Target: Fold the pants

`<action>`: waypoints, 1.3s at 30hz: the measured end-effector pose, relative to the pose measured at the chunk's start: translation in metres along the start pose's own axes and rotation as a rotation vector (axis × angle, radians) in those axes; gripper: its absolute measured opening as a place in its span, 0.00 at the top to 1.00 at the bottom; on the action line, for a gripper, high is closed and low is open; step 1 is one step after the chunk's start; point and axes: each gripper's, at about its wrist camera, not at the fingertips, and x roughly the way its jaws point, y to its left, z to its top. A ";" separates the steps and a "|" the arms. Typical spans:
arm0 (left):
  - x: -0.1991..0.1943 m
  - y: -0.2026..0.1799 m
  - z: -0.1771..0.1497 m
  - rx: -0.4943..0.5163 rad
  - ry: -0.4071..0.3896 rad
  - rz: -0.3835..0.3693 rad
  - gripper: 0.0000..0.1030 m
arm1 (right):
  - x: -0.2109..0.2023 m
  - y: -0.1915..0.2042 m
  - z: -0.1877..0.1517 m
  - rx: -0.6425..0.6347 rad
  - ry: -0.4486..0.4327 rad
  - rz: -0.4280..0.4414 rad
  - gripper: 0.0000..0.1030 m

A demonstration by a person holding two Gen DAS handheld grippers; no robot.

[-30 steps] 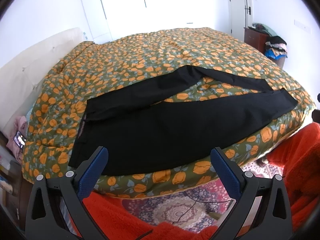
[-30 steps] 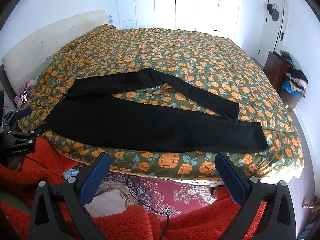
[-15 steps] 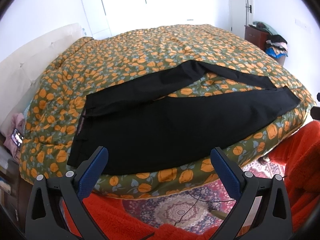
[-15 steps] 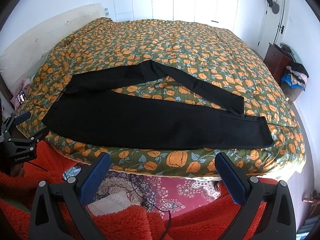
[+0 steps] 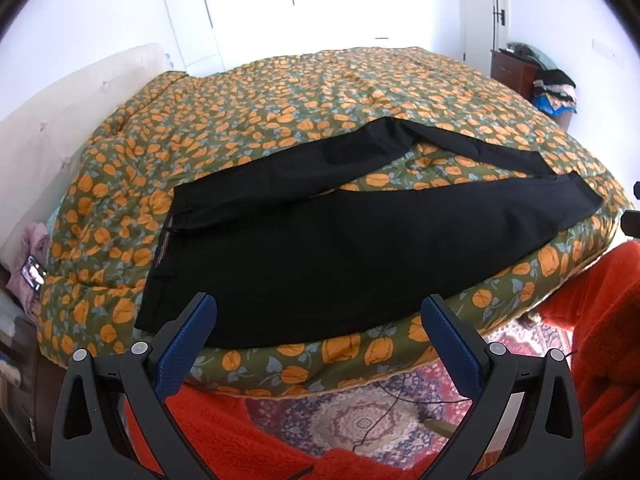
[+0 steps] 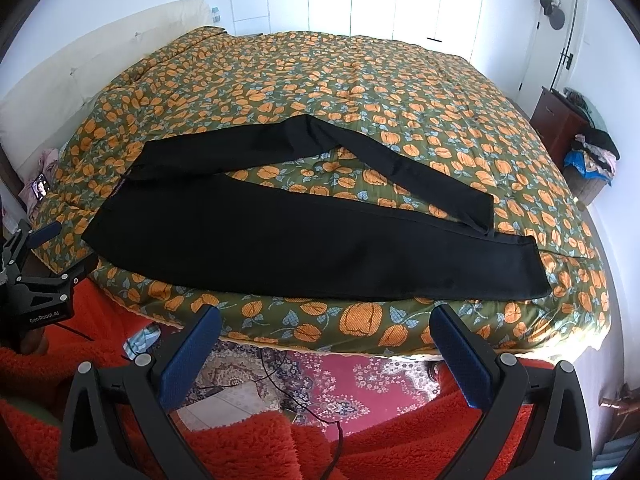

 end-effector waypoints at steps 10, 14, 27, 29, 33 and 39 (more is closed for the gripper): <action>-0.005 0.004 -0.002 0.007 -0.005 0.025 0.01 | -0.005 0.005 0.001 -0.008 -0.014 0.011 0.00; -0.012 0.003 -0.002 0.005 -0.018 0.039 0.01 | -0.013 0.005 -0.001 -0.004 -0.046 0.018 0.00; -0.024 -0.008 0.003 -0.037 0.006 -0.004 0.01 | -0.034 -0.021 -0.017 0.018 -0.157 -0.017 0.00; -0.024 -0.011 0.006 -0.044 0.009 -0.003 0.01 | -0.033 -0.022 -0.019 0.010 -0.160 -0.019 0.00; -0.028 -0.021 0.010 -0.058 0.001 -0.027 0.01 | -0.032 -0.027 -0.024 -0.004 -0.156 -0.033 0.00; -0.027 -0.038 0.012 -0.022 0.017 -0.009 0.01 | -0.032 -0.039 -0.027 0.016 -0.144 -0.059 0.00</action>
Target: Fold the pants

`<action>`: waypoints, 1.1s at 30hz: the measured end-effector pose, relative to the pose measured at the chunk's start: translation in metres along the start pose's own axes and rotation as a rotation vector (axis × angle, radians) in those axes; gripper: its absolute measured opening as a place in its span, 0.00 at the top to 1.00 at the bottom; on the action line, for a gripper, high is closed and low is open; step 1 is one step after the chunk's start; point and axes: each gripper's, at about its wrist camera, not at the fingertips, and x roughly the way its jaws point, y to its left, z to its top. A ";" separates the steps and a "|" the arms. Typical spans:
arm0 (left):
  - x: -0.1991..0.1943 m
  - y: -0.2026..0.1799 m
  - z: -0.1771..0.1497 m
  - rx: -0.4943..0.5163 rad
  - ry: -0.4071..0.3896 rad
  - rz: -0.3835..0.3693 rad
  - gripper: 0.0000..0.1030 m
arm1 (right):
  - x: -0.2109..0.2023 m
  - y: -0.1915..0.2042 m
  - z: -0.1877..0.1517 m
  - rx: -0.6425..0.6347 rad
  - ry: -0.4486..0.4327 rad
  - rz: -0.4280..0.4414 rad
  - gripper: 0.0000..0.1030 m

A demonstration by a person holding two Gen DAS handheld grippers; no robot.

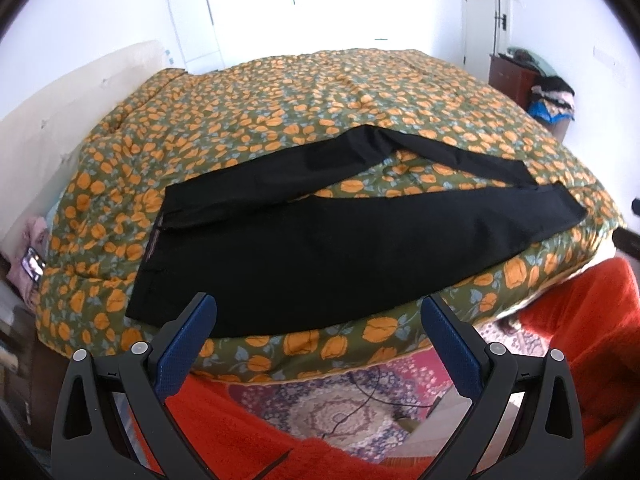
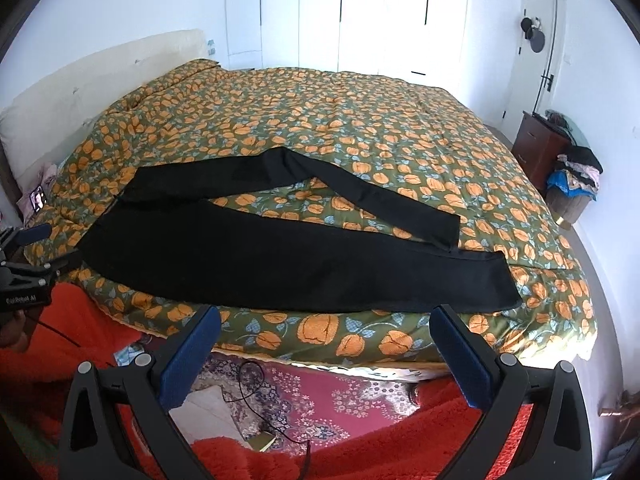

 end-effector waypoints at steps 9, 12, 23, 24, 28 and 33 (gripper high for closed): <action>0.004 -0.005 0.013 0.009 -0.002 0.037 0.01 | 0.006 -0.013 0.001 0.022 -0.001 -0.038 0.00; 0.005 -0.009 0.014 0.011 -0.003 0.038 0.01 | 0.009 -0.015 0.001 0.022 0.005 -0.047 0.00; 0.014 -0.012 0.014 0.017 0.014 0.047 0.01 | 0.021 -0.018 -0.002 0.020 0.037 -0.083 0.00; 0.014 -0.012 0.013 0.016 0.015 0.047 0.01 | 0.021 -0.018 -0.002 0.019 0.038 -0.087 0.00; 0.015 -0.011 0.012 0.014 0.017 0.046 0.01 | 0.022 -0.018 -0.001 0.014 0.040 -0.097 0.00; 0.013 -0.009 0.016 0.024 -0.012 0.059 0.01 | 0.020 -0.018 -0.001 0.013 0.030 -0.086 0.00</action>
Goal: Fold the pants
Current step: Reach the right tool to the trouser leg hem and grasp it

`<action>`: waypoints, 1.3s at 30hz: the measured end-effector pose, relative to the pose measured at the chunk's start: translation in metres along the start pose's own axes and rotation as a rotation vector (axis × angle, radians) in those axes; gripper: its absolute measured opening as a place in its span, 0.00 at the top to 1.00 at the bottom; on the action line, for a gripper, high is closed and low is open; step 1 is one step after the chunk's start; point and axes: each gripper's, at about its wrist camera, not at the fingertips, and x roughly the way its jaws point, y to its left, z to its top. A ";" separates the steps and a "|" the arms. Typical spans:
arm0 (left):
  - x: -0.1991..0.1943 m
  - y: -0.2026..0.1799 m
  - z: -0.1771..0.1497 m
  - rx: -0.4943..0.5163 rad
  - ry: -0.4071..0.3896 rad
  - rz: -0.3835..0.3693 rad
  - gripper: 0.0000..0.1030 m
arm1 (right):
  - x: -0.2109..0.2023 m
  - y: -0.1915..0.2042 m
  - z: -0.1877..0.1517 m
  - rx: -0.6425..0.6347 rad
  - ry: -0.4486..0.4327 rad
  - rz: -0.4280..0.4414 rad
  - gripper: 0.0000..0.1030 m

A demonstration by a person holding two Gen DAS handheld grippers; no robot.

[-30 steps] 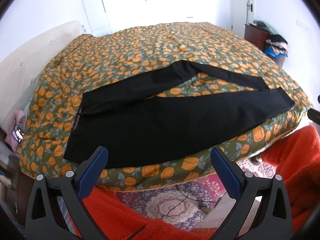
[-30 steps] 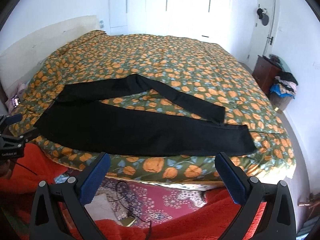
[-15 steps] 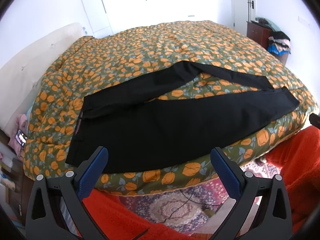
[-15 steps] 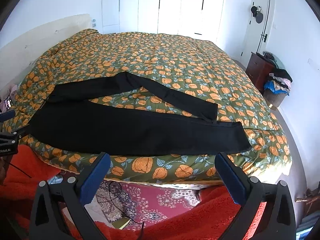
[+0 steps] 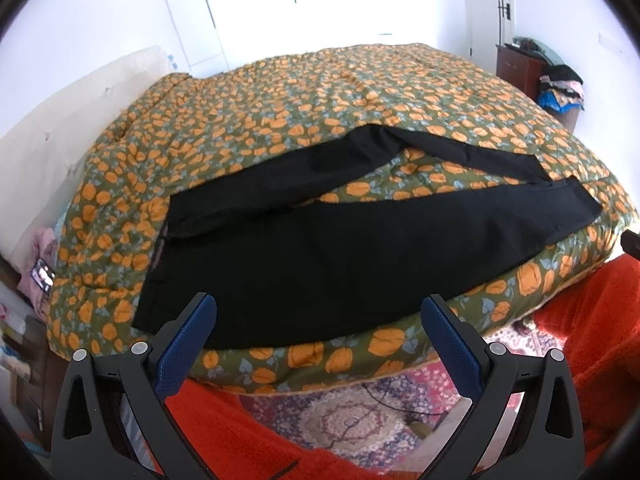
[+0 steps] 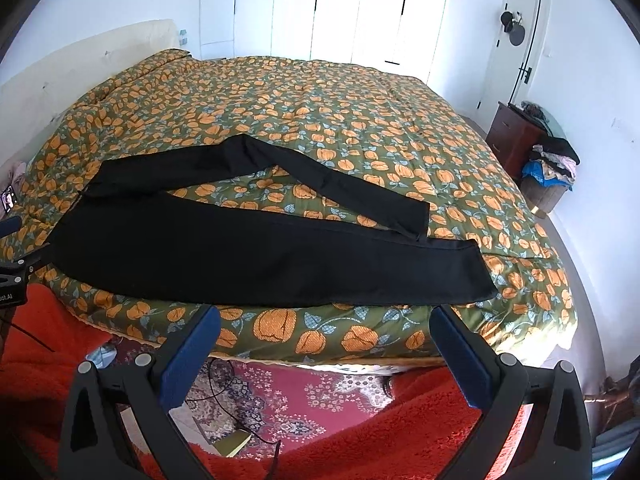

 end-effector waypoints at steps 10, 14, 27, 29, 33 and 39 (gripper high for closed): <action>-0.041 0.019 0.050 -0.075 -0.215 -0.064 0.01 | -0.059 -0.003 0.019 0.012 -0.327 0.141 0.00; -0.029 0.009 0.046 -0.090 -0.179 -0.090 0.01 | -0.053 -0.009 0.023 0.060 -0.374 0.372 0.00; -0.010 -0.025 0.027 -0.045 -0.094 -0.146 0.01 | -0.013 -0.010 0.013 0.054 -0.234 0.349 0.00; -0.007 -0.023 0.026 -0.047 -0.087 -0.140 0.01 | -0.002 -0.026 0.014 0.059 -0.220 0.340 0.00; 0.000 -0.021 0.023 -0.052 -0.059 -0.130 0.01 | 0.053 -0.072 0.023 0.005 -0.145 0.229 0.00; 0.003 -0.019 0.023 -0.062 -0.048 -0.087 0.01 | 0.156 -0.125 0.052 -0.086 0.031 0.144 0.14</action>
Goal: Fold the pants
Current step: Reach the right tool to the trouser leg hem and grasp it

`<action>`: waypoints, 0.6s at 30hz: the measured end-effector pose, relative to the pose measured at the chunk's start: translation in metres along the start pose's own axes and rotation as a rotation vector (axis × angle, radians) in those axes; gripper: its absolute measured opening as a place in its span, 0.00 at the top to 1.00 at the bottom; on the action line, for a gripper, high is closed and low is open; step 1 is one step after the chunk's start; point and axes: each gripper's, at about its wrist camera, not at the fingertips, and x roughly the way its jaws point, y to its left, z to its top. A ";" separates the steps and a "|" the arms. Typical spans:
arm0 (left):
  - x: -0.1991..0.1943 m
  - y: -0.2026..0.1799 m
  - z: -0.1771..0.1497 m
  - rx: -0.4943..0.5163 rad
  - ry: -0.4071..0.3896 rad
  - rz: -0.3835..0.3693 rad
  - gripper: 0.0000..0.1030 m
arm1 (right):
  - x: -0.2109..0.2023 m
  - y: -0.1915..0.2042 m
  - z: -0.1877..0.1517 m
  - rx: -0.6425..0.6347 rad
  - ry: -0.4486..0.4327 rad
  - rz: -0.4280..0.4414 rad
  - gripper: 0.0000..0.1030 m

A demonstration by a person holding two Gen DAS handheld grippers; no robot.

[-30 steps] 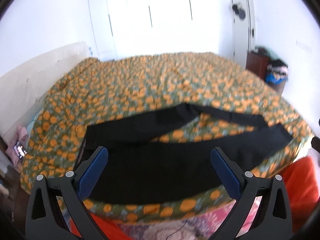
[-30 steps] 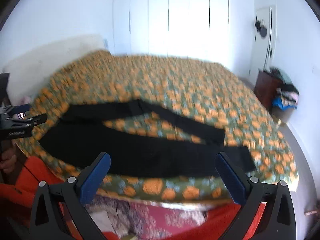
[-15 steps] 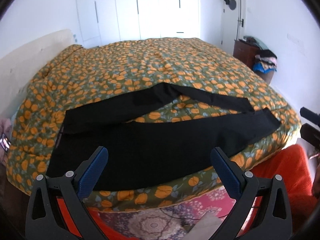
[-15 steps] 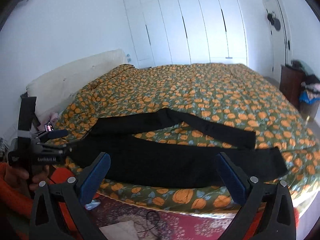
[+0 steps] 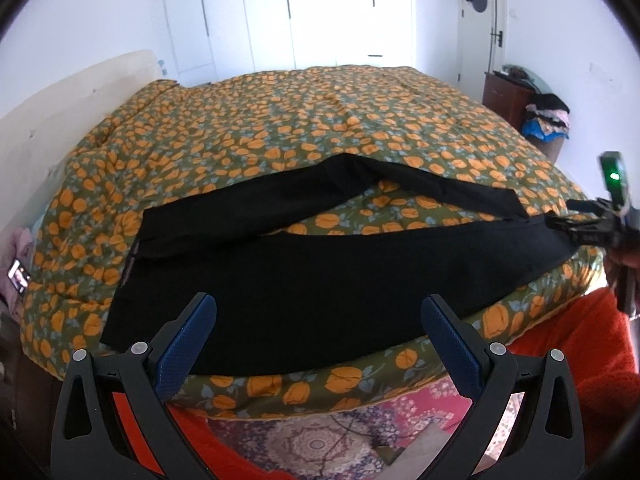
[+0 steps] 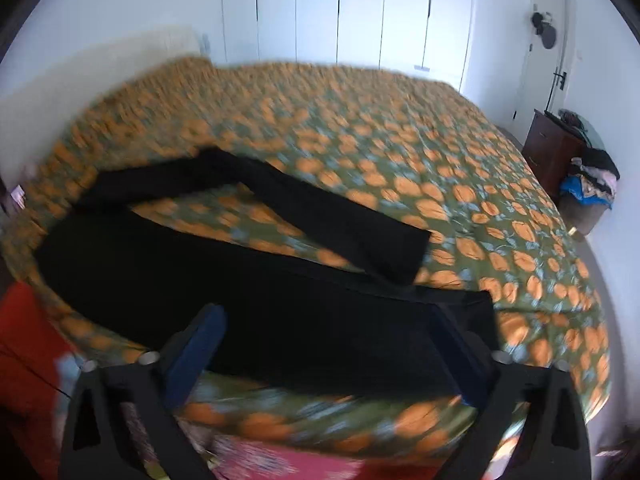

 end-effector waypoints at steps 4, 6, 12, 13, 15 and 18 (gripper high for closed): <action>0.009 0.002 0.002 -0.010 0.023 0.017 0.01 | 0.050 -0.016 0.013 -0.031 0.076 0.030 0.15; 0.015 0.001 0.003 -0.012 0.045 0.019 0.01 | 0.077 -0.014 0.013 -0.107 0.120 -0.003 0.23; 0.036 -0.003 0.001 -0.005 0.110 0.009 0.01 | 0.137 -0.008 0.022 -0.241 0.191 -0.066 0.47; 0.040 -0.003 0.001 -0.003 0.125 0.012 0.01 | 0.143 -0.009 0.024 -0.247 0.216 -0.059 0.76; 0.046 -0.002 0.000 -0.003 0.146 0.018 0.01 | 0.138 -0.011 0.033 -0.257 0.249 -0.050 0.95; 0.049 0.001 -0.001 -0.013 0.148 0.022 0.01 | 0.095 -0.022 0.071 -0.208 0.225 0.062 0.95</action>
